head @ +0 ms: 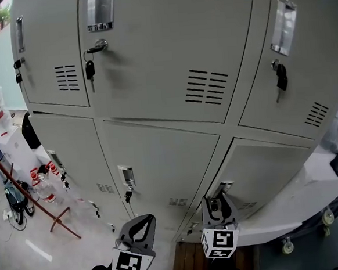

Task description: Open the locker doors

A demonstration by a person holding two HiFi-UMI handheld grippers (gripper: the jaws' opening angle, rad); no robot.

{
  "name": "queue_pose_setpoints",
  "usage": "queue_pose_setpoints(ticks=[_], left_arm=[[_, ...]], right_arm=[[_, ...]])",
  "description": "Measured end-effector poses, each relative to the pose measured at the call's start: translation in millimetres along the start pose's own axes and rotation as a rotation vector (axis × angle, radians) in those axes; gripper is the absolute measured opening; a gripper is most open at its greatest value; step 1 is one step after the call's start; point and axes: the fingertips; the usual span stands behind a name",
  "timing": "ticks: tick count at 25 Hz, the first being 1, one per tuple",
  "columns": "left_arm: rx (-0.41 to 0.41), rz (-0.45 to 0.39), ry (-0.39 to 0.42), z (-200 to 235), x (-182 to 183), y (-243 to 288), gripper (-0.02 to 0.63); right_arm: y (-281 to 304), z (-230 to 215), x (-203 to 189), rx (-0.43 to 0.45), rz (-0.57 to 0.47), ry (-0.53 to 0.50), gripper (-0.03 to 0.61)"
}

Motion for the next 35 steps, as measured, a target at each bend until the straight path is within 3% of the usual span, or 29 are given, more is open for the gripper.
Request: queue_pose_setpoints(ticks=[6, 11, 15, 30, 35], left_arm=[[0.016, -0.069, 0.001, 4, 4, 2, 0.025], [0.004, 0.011, 0.002, 3, -1, -4, 0.025], [0.001, -0.037, 0.002, 1, 3, -7, 0.025], [-0.087, -0.025, 0.019, -28, 14, -33, 0.025], [-0.120, -0.095, 0.019, -42, 22, -38, 0.025]], right_arm=[[2, -2, -2, -0.027, 0.004, -0.009, 0.137], [-1, -1, -2, -0.026, 0.009, -0.003, 0.132], [-9, 1, -2, -0.022, 0.015, 0.002, 0.132], [-61, 6, -3, -0.048, 0.031, 0.027, 0.138], [-82, 5, -3, -0.079, 0.033, 0.021, 0.138]])
Point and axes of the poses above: the fingertips, and each gripper's own axes: y forward along the fingers, z to its left, x out of its top, and after that the axes turned 3 degrees about y, right-handed
